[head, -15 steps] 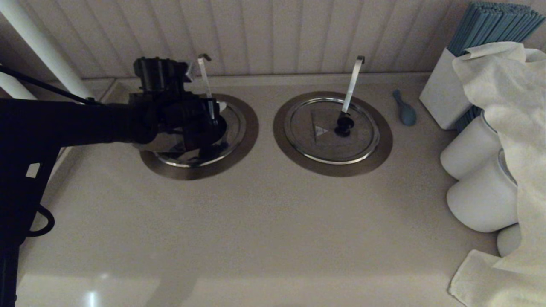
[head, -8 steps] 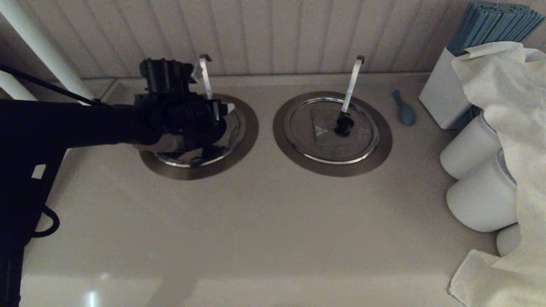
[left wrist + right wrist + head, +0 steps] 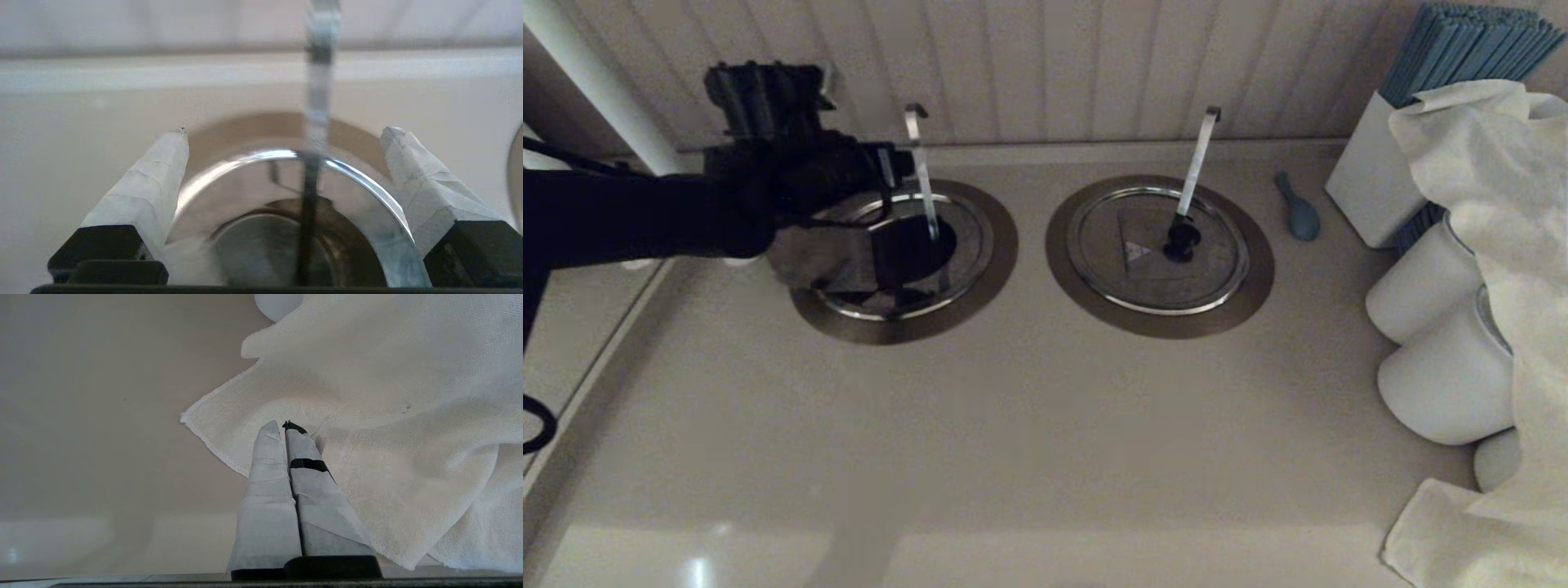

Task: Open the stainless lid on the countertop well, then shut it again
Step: Close the lid

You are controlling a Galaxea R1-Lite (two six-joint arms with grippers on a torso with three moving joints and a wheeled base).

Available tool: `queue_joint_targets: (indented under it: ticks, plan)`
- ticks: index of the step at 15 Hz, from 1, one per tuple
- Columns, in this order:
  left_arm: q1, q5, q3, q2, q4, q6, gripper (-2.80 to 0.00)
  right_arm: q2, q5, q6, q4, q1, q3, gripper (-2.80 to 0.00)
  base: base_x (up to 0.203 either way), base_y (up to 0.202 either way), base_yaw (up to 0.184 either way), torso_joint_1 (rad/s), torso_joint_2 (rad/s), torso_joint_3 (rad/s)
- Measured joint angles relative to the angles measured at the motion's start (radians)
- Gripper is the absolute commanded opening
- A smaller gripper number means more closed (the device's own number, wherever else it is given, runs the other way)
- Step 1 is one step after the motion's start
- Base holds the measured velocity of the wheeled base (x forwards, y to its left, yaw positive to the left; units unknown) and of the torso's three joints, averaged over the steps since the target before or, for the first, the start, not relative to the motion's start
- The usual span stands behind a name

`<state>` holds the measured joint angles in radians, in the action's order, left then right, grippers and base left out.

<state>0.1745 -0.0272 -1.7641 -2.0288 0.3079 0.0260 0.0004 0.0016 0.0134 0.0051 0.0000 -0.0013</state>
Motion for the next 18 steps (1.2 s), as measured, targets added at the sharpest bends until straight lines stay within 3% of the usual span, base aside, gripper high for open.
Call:
queue_joint_targets:
  ticks: [3,8,11,14,18]
  plan:
    - [-0.040,-0.003,0.057,0.108,-0.080,-0.002,0.00,0.000,0.000,0.000,0.000,0.000,0.000,-2.80,0.000,0.000,0.000,0.000,0.00,0.000]
    - [-0.044,-0.010,0.310,0.279,-0.109,0.003,0.00,0.000,0.000,0.000,-0.001,0.000,0.000,-2.80,0.000,0.000,0.000,0.000,0.00,0.000]
    - [-0.037,-0.050,0.459,0.358,-0.111,0.159,0.00,0.000,0.000,0.000,0.000,0.000,0.000,-2.80,0.000,0.000,0.000,0.000,0.00,0.000]
    - [-0.042,-0.134,0.528,0.418,-0.111,0.313,0.00,0.000,0.000,0.000,-0.001,0.000,0.000,-2.80,0.000,0.000,0.000,0.000,0.00,0.000]
    - [-0.045,-0.264,0.552,0.494,-0.217,0.376,0.00,0.000,0.000,0.000,0.000,0.000,0.000,-2.80,0.000,0.000,0.000,0.000,0.00,0.000]
